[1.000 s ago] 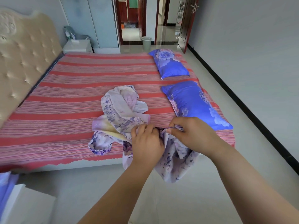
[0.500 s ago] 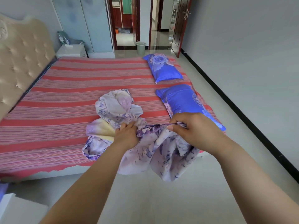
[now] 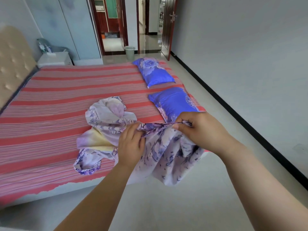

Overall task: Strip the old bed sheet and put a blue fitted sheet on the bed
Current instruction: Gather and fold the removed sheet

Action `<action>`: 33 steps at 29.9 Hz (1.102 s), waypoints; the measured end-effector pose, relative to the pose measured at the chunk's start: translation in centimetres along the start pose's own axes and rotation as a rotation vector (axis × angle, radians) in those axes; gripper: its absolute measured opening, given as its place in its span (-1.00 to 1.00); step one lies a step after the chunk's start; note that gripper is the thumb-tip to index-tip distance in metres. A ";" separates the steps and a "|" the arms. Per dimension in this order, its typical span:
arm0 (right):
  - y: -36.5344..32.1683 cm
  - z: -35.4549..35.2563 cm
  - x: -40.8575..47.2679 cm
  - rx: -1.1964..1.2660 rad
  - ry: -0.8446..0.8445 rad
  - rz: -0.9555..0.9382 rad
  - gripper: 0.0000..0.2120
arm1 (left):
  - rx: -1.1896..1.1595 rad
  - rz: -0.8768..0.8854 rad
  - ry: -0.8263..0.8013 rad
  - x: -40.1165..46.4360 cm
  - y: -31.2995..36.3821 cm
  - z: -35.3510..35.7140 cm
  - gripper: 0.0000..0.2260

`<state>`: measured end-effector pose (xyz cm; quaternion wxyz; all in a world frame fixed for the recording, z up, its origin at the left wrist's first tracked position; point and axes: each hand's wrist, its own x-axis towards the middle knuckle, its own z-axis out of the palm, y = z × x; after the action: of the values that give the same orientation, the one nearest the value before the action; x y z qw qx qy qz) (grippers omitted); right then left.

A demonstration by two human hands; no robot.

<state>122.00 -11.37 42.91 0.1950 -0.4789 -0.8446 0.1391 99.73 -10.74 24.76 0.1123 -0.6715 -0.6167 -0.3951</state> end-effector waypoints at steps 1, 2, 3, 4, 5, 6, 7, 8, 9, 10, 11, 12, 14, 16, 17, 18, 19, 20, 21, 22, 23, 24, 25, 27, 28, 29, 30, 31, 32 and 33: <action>0.0 0.0 0.0 -0.002 -0.001 0.003 -0.86 | 0.022 0.022 -0.010 0.2 0.0 0.0 -0.83; 0.0 0.0 0.0 -0.006 -0.003 0.004 -0.86 | 0.066 0.024 -0.041 0.4 0.0 -0.1 -0.81; 0.0 -0.1 0.0 -0.014 -0.002 0.003 -0.86 | 0.120 0.014 -0.085 0.7 -0.2 -0.2 -0.80; 0.0 -0.1 0.0 -0.024 0.002 0.000 -0.86 | 0.176 -0.003 -0.139 1.0 -0.5 -0.3 -0.77; 0.0 -0.1 -0.1 -0.033 0.006 -0.001 -0.86 | 0.228 -0.022 -0.192 1.3 -0.7 -0.3 -0.74; 0.0 -0.1 -0.1 -0.039 0.011 -0.001 -0.86 | 0.269 -0.042 -0.253 1.6 -0.9 -0.4 -0.71; 0.0 -0.2 -0.1 -0.044 0.014 0.001 -0.86 | 0.300 -0.067 -0.305 1.8 -1.0 -0.5 -0.70; 0.0 -0.2 -0.1 -0.050 0.016 0.003 -0.86 | 0.323 -0.095 -0.339 2.0 -1.1 -0.6 -0.74; 0.0 -0.3 -0.2 -0.055 0.019 0.004 -0.86 | 0.334 -0.122 -0.363 2.0 -1.3 -0.6 -0.80; 0.0 -0.5 -0.2 -0.056 0.023 0.005 -0.86 | 0.331 -0.147 -0.376 1.9 -1.6 -0.5 -0.84; 0.0 -0.6 -0.2 -0.053 0.028 0.007 -0.86 | 0.319 -0.175 -0.398 1.8 -1.8 -0.3 -0.82; 0.1 -0.8 -0.1 -0.046 0.030 0.012 -0.87 | 0.304 -0.202 -0.424 1.6 -2.1 -0.2 -0.80; 0.1 -1.1 -0.1 -0.033 0.036 0.022 -0.88 | 0.274 -0.243 -0.417 1.4 -2.8 0.0 -0.81; 0.3 -1.3 -0.1 -0.026 0.047 0.033 -0.89 | 0.229 -0.265 -0.374 1.3 -3.2 0.1 -0.84; 0.4 -1.5 -0.1 -0.027 0.053 0.039 -0.88 | 0.212 -0.269 -0.359 1.1 -3.3 0.0 -0.85; 0.6 -1.5 -0.1 -0.031 0.060 0.046 -0.87 | 0.201 -0.267 -0.345 0.9 -3.4 0.0 -0.86; 0.7 -1.6 -0.1 -0.036 0.066 0.050 -0.86 | 0.190 -0.261 -0.331 0.6 -3.5 0.1 -0.87; 0.7 -1.6 -0.1 -0.038 0.070 0.049 -0.86 | 0.181 -0.251 -0.315 0.4 -3.7 0.1 -0.85; 0.8 -1.7 -0.2 -0.035 0.070 0.045 -0.86 | 0.171 -0.243 -0.299 0.4 -3.8 0.2 -0.83; 0.8 -1.7 -0.2 -0.029 0.067 0.042 -0.87 | 0.162 -0.238 -0.288 0.4 -3.8 0.2 -0.82; 0.8 -1.7 -0.3 -0.019 0.065 0.041 -0.87 | 0.159 -0.231 -0.280 0.6 -3.7 0.1 -0.82; 0.8 -1.6 -0.3 -0.007 0.065 0.042 -0.88 | 0.162 -0.220 -0.279 0.8 -3.6 0.2 -0.82; 0.8 -1.6 -0.3 0.001 0.067 0.042 -0.88 | 0.169 -0.211 -0.281 0.9 -3.5 0.2 -0.81; 0.8 -1.7 -0.4 0.004 0.076 0.043 -0.87 | 0.187 -0.193 -0.291 0.8 -3.0 0.3 -0.76; 0.8 -1.8 -0.4 0.002 0.081 0.043 -0.87 | 0.194 -0.176 -0.294 0.6 -2.8 0.5 -0.73; 0.8 -1.8 -0.4 0.002 0.084 0.044 -0.87 | 0.201 -0.158 -0.297 0.4 -2.6 0.7 -0.71; 0.8 -1.9 -0.4 0.002 0.085 0.046 -0.87 | 0.206 -0.146 -0.292 0.1 -2.4 1.0 -0.71; 0.7 -1.9 -0.5 0.001 0.085 0.046 -0.87 | 0.204 -0.149 -0.280 0.0 -2.3 1.2 -0.73; 0.6 -1.9 -0.5 0.000 0.083 0.044 -0.87 | 0.186 -0.171 -0.265 0.1 -2.3 1.4 -0.77; 0.6 -1.9 -0.5 0.000 0.079 0.039 -0.88 | 0.154 -0.208 -0.254 0.4 -2.3 1.4 -0.82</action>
<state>123.55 -11.46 44.27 0.2256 -0.5005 -0.8266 0.1236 98.17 -9.08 23.30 0.0432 -0.6380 -0.7205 -0.2685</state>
